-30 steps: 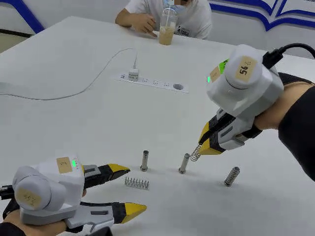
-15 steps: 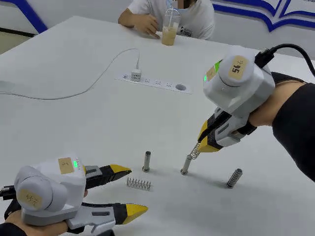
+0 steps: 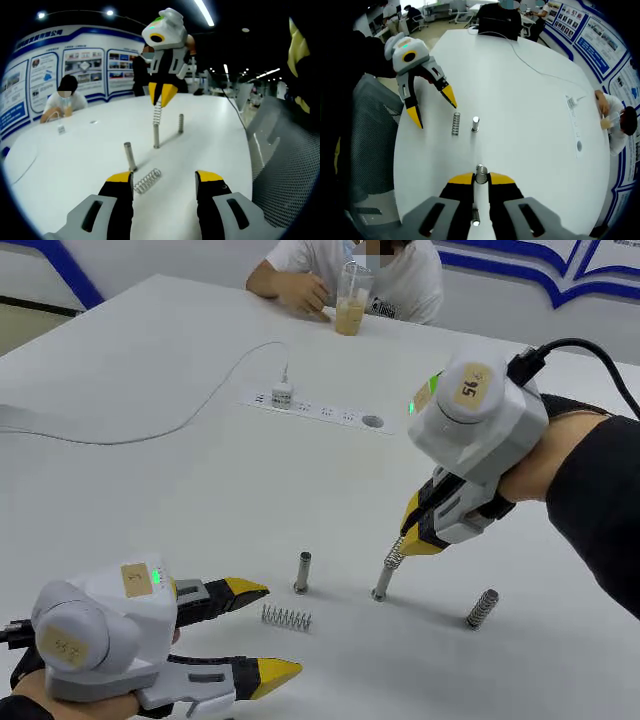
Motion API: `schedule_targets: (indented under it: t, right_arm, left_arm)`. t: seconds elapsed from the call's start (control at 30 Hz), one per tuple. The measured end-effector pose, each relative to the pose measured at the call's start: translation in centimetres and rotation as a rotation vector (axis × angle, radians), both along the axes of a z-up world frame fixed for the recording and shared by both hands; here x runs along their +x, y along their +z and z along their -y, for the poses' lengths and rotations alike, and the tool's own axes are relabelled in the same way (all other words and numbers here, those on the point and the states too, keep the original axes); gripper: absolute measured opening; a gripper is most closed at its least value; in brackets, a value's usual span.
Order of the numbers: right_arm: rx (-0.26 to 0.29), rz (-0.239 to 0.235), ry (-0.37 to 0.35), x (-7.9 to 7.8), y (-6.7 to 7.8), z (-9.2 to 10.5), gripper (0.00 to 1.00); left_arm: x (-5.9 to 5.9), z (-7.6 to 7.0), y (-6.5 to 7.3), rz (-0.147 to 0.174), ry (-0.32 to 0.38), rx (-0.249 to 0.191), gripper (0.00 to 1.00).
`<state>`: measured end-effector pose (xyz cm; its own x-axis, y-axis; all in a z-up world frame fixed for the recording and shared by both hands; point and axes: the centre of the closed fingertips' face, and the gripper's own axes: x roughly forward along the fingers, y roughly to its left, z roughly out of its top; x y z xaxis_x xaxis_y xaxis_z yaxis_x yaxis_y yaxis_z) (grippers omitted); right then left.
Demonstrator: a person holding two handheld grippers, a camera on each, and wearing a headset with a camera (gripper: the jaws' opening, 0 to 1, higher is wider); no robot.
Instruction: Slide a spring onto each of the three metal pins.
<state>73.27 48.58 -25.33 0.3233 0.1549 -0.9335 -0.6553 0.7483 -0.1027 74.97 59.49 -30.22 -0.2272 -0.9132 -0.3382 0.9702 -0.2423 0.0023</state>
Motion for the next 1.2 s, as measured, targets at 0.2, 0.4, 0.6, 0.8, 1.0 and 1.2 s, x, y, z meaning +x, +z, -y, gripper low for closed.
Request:
schedule_targets:
  t: [0.2, 0.4, 0.6, 0.8, 1.0, 1.2]
  right_arm:
    - [0.000, -0.017, 0.001, 0.1, -0.5, 0.2, 0.12]
    - [0.006, -0.048, -0.002, 0.4, -1.2, 0.4, 0.12]
    - [0.010, -0.075, -0.003, 0.5, -2.1, 0.3, 0.12]
    - [0.008, -0.101, -0.004, 0.6, -3.0, 0.4, 0.12]
    - [0.004, -0.115, -0.009, 0.7, -4.1, 0.5, 0.12]
    - [0.001, -0.126, -0.019, 0.5, -4.9, 0.5, 0.12]
  left_arm:
    - [0.1, -0.1, -0.1, -0.001, 0.004, 0.001, 0.50]
    - [0.0, 0.0, -0.1, -0.002, 0.004, 0.003, 0.50]
    - [0.1, 0.1, -0.1, -0.004, 0.005, 0.002, 0.50]
    - [0.1, 0.1, -0.1, -0.005, 0.008, 0.002, 0.50]
    - [0.2, 0.2, -0.2, -0.008, 0.009, 0.004, 0.50]
    - [0.1, 0.3, -0.3, -0.009, 0.008, 0.004, 0.50]
